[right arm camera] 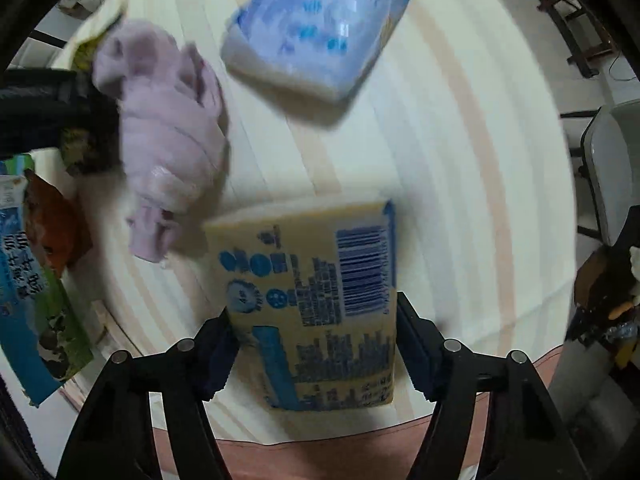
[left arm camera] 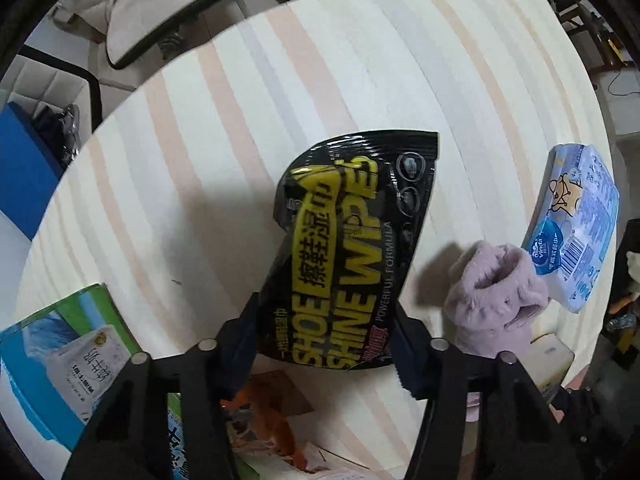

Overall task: Organize soft objects
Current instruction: 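Grasp the black-yellow wipes pouch with left tool while right tool grasps yellow box, then place the wipes pouch and yellow box into the box, open both tools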

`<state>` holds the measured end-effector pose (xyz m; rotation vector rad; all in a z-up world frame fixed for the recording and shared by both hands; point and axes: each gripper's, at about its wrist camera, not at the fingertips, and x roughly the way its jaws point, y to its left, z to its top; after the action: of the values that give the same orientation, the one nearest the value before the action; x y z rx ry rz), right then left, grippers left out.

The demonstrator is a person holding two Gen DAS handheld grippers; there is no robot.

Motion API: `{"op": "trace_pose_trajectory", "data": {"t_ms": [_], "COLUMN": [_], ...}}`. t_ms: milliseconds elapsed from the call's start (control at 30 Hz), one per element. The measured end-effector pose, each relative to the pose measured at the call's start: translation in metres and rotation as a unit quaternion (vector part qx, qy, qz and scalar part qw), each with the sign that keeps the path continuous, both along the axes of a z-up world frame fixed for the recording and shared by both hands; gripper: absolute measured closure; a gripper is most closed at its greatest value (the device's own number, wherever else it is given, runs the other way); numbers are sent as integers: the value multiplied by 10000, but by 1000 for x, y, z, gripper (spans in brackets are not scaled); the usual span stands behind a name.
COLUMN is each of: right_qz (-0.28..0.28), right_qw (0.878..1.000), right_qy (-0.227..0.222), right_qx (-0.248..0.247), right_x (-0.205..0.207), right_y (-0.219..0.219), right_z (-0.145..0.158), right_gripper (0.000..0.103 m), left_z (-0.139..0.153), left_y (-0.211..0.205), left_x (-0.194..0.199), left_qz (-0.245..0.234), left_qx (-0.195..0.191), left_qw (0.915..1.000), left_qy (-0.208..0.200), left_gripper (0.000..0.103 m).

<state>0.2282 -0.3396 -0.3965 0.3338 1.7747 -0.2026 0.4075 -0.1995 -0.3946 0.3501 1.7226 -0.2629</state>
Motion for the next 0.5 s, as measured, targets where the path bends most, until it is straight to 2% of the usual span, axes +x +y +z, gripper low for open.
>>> {"op": "trace_pose_trajectory", "data": {"t_ms": [33,133,267,367,500], "right_qz": [43,47,45,126,421], "right_qw": [9999,9996,9991,9976,9922], "right_qy": [-101,-173,-396,-683,-1132], "right_qx": [-128,-214,-176,-25,298], "right_x": [-2,-9,-19,-35,-57], "right_y": [3,9,26,45,91], "right_z": [4,9,35,69,125], "right_gripper": [36,37,37,37,37], "left_z": [3,17,65,106,156], "left_y": [2,11,38,68,119], "left_x": [-3,-15,-39,-72,-118], "left_qz": [16,162,468,662,968], "left_qx": [20,-57,-406,-751,-1130], "left_qw": [10000,9994,9957,9906,9817], "left_qy": [-95,-303,-695,-928,-1192], "left_gripper": [52,53,53,53,53]}}
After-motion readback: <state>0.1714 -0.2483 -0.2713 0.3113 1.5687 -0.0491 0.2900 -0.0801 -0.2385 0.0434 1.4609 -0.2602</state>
